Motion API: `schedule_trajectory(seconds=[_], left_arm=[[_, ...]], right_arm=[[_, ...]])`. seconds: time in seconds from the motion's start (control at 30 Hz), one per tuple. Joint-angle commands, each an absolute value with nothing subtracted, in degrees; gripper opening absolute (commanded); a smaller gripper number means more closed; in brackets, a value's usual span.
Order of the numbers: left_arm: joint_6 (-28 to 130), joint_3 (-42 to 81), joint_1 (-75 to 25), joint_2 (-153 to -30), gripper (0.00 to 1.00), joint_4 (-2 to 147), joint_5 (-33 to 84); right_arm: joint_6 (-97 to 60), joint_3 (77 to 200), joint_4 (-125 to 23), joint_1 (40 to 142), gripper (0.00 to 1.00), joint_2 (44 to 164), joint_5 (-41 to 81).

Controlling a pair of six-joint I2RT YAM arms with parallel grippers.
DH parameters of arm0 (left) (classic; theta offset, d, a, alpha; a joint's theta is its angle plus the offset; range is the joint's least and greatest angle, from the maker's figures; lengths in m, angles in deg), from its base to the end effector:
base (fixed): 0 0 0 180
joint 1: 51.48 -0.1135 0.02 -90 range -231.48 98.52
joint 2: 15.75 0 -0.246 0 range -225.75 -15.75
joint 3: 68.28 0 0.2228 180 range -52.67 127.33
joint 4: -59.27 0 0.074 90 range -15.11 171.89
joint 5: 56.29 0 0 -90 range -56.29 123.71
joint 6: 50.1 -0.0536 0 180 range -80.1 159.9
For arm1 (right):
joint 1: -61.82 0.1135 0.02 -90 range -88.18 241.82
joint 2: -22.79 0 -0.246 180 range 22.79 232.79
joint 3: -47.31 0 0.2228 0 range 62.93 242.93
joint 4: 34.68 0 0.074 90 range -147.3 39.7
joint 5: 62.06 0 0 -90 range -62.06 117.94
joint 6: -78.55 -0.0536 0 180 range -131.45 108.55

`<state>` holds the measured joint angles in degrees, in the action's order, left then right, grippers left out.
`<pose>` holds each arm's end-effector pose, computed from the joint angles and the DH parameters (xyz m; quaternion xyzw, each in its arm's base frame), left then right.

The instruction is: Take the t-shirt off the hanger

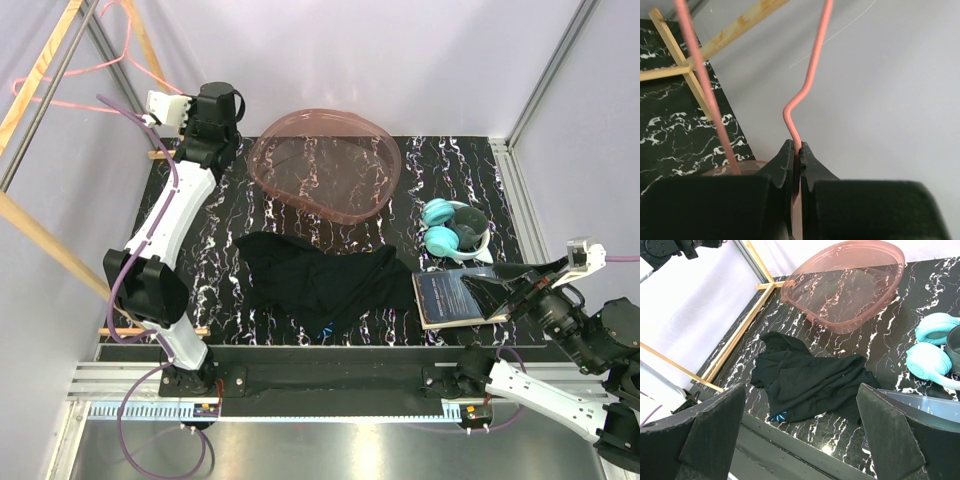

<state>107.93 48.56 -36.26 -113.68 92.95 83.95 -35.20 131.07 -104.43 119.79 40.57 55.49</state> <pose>0.3673 -0.0572 0.4017 -0.5510 0.5272 -0.1157 0.6365 0.0198 -0.0151 0.3841 -0.0531 0.7255 0.3028 0.6158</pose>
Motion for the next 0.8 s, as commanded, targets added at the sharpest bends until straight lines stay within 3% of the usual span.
schedule_trajectory(seconds=[0.0, 0.77], left_arm=[[115.4, 50.2, -39.1, -112.0, 0.0, 93.4, 83.9], [104.7, 46.7, -31.1, -107.9, 0.0, 82.2, 80.0]], right_arm=[[-34.0, 132.9, -104.2, 119.7, 1.0, 41.7, 57.0], [-34.7, 130.9, -103.4, 119.7, 1.0, 42.9, 56.4]])
